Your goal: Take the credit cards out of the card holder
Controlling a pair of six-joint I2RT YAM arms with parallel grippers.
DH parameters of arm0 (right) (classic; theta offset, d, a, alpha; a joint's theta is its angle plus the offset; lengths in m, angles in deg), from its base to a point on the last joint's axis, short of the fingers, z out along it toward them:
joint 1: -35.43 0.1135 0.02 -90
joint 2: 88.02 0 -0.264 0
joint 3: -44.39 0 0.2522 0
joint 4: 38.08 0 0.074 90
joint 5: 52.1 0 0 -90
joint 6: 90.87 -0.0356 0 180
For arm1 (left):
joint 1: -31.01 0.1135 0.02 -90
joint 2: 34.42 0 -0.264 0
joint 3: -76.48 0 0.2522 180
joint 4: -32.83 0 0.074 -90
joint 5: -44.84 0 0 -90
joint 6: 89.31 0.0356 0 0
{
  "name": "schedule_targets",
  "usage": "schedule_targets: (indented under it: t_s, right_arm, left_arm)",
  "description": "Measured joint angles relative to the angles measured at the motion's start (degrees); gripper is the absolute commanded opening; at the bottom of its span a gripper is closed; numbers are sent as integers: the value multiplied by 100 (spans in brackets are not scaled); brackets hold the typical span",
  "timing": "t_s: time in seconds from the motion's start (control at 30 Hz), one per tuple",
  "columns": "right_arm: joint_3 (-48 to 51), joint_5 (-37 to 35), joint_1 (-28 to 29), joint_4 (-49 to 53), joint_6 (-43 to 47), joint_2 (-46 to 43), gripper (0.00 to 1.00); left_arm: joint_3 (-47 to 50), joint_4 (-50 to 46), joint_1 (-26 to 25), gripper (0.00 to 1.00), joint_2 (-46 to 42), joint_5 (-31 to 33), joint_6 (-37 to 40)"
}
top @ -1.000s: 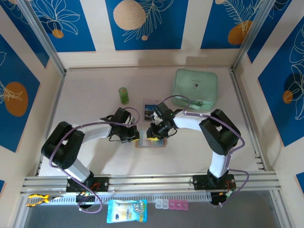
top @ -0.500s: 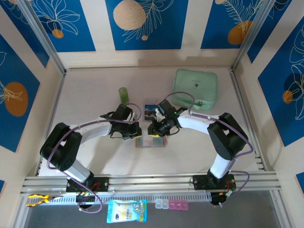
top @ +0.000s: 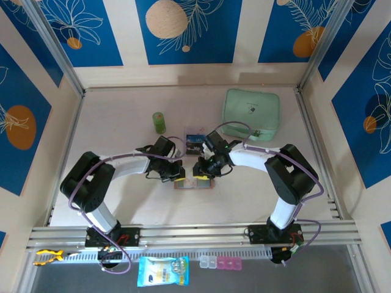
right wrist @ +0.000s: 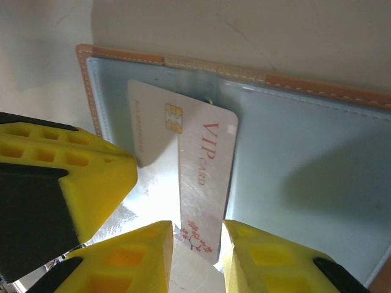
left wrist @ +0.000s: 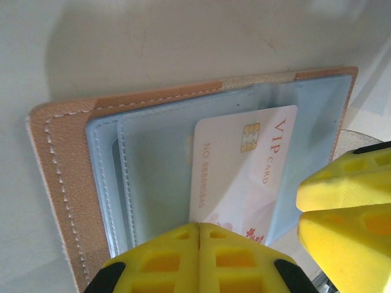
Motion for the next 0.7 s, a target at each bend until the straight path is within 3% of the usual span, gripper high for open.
schedule_targets:
  t_s: [0.33, 0.7]
  right_arm:
    - [125, 225, -42, -328, -52, 205, 28]
    - [267, 498, -101, -734, -195, 216, 19]
  left_arm:
    - [17, 4, -2, 1, 33, 46, 0]
    - [17, 22, -2, 2, 44, 44, 0]
